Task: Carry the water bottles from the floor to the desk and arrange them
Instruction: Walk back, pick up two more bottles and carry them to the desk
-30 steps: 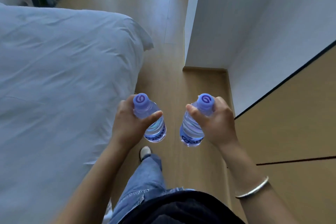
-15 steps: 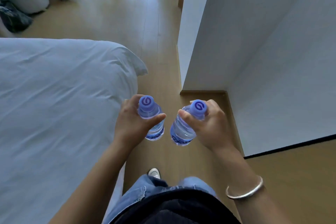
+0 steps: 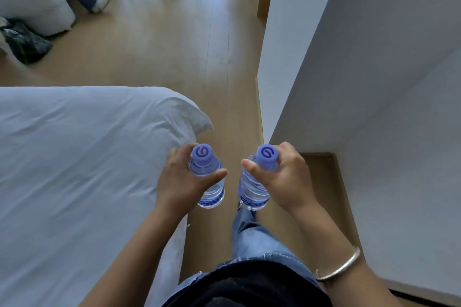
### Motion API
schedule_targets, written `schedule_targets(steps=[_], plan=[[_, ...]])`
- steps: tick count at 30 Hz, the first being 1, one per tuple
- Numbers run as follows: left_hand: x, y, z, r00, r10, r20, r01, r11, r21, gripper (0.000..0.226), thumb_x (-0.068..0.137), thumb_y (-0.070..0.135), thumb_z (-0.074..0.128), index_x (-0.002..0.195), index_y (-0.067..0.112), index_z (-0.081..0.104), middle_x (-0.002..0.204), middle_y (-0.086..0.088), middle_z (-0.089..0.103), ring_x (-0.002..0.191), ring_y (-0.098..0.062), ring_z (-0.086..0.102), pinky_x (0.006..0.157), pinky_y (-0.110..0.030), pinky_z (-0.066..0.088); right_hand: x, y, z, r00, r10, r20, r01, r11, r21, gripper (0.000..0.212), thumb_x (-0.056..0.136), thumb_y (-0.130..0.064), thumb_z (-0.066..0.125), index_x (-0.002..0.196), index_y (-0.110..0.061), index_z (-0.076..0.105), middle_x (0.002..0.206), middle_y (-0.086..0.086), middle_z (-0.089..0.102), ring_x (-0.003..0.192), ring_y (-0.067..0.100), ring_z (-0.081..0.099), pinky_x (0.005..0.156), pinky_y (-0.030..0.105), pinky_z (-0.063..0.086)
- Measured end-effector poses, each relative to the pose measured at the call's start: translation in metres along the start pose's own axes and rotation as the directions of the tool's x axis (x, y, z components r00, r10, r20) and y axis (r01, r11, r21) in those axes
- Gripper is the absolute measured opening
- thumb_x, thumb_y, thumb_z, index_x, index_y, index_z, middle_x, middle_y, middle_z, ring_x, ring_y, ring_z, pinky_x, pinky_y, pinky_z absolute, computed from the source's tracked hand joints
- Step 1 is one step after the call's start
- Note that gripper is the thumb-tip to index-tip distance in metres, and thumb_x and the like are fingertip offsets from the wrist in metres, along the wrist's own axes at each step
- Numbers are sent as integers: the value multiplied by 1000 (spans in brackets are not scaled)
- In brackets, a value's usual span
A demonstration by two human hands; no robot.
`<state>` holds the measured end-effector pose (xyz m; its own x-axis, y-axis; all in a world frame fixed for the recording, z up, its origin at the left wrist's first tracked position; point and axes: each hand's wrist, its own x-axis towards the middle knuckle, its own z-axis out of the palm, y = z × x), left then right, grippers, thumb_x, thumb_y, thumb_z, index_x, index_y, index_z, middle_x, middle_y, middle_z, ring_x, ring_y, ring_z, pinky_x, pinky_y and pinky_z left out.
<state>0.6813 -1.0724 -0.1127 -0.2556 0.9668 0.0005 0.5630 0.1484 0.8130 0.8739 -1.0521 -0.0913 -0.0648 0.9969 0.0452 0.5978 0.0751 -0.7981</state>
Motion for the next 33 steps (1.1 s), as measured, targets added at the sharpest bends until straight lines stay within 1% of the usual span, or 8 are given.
schedule_targets(steps=[4, 10, 15, 22, 25, 28, 31, 33], plan=[[84, 22, 17, 1000, 9, -21, -8, 999, 50, 49, 57, 44, 84, 92, 29, 53, 91, -2, 59, 83, -21, 56, 74, -37, 51, 97, 7, -1, 999, -31, 36, 31, 999, 7, 28, 73, -47, 71, 80, -21, 64, 75, -9, 46, 73, 16, 53, 59, 16, 41], [195, 53, 42, 997, 41, -64, -39, 998, 45, 49, 59, 36, 85, 93, 26, 52, 89, 0, 58, 86, -22, 54, 73, -37, 50, 223, 10, -13, 994, -106, 31, 107, 994, -33, 39, 73, -50, 68, 92, -15, 69, 80, -4, 49, 77, 19, 55, 65, 28, 50], [274, 67, 56, 998, 9, -61, -8, 1000, 22, 48, 58, 34, 86, 92, 26, 52, 93, -5, 57, 82, -18, 52, 72, -30, 45, 305, 15, -12, 995, -98, 18, 98, 995, -34, 27, 75, -42, 72, 87, -18, 70, 77, -8, 46, 78, 20, 54, 66, 26, 46], [405, 70, 65, 1000, -27, 11, 27, 1000, 8, 46, 58, 32, 86, 89, 28, 52, 94, -2, 55, 79, -14, 51, 72, -28, 43, 423, 17, 14, 998, -55, 7, 55, 998, -27, 34, 76, -46, 66, 90, -16, 70, 82, -1, 56, 78, 18, 55, 67, 27, 49], [472, 65, 62, 999, 3, 43, -3, 1000, -11, 44, 57, 30, 86, 82, 35, 49, 89, 4, 53, 79, -10, 51, 70, -25, 41, 483, 13, 31, 999, -36, -31, 36, 999, -13, 32, 76, -47, 65, 87, -17, 70, 83, 2, 59, 77, 18, 55, 68, 33, 51], [549, 61, 53, 995, 55, 89, -54, 998, -9, 45, 56, 29, 87, 83, 31, 51, 88, 1, 53, 79, -10, 49, 72, -24, 41, 549, 0, 47, 999, -3, -51, 2, 1000, -20, 31, 76, -46, 66, 89, -18, 71, 83, 0, 57, 77, 17, 56, 66, 27, 51], [614, 63, 43, 988, 101, 118, -103, 995, 11, 47, 57, 29, 87, 80, 38, 46, 91, -2, 54, 77, -3, 48, 67, -13, 38, 602, -17, 57, 998, 24, -66, -24, 1000, -3, 23, 75, -43, 69, 88, -23, 68, 83, -2, 55, 77, 15, 57, 64, 17, 47], [653, 64, 39, 985, 112, 128, -116, 993, 23, 49, 57, 29, 86, 78, 40, 44, 91, 0, 53, 77, 0, 48, 65, -7, 35, 635, -24, 63, 996, 23, -83, -23, 1000, 10, 13, 75, -39, 72, 80, -34, 61, 83, -1, 56, 76, 15, 57, 66, 20, 48]])
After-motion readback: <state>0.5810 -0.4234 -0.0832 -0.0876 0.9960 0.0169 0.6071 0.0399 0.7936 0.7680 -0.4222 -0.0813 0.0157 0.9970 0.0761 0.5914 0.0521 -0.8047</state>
